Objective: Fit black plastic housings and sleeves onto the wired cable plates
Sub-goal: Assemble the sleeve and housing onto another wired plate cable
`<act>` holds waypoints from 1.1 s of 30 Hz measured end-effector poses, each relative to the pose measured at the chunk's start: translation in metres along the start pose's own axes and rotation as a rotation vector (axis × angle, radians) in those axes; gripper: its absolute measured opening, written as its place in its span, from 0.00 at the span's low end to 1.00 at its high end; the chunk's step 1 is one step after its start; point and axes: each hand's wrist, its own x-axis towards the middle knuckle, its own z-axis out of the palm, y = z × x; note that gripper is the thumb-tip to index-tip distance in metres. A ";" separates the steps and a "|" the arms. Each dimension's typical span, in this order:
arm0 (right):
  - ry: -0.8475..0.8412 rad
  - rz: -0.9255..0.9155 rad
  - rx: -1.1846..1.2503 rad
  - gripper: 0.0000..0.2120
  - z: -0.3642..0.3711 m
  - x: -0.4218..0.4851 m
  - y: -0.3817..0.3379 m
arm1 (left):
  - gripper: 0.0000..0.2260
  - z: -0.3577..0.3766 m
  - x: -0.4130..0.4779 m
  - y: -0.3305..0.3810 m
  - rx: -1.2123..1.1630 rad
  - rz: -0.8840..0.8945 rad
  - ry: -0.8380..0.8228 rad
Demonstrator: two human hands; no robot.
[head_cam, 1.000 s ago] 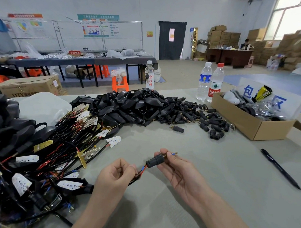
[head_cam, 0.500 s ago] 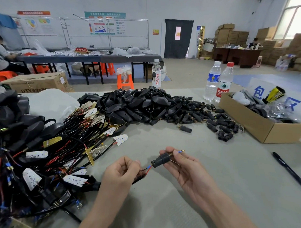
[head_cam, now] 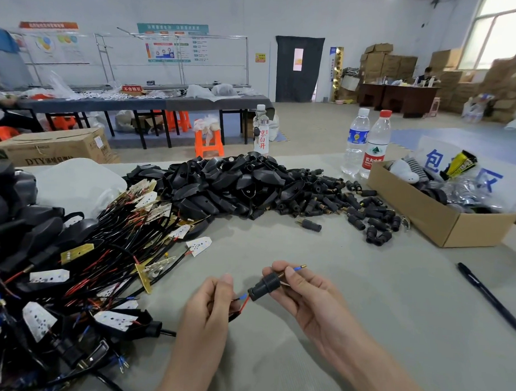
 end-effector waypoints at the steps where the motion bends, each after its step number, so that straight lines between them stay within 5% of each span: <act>1: -0.002 0.000 -0.004 0.11 0.001 0.000 0.000 | 0.19 0.000 0.000 0.000 0.018 0.006 -0.005; 17: -0.015 -0.138 -0.113 0.12 0.018 -0.011 0.006 | 0.28 -0.010 -0.004 -0.003 0.353 0.200 0.210; 27: 0.004 -0.110 -0.017 0.12 0.019 -0.010 0.006 | 0.23 -0.005 -0.006 -0.001 0.108 0.132 0.106; 33: -0.026 -0.120 -0.060 0.12 0.022 -0.013 0.007 | 0.21 -0.004 -0.004 -0.004 0.113 0.112 0.204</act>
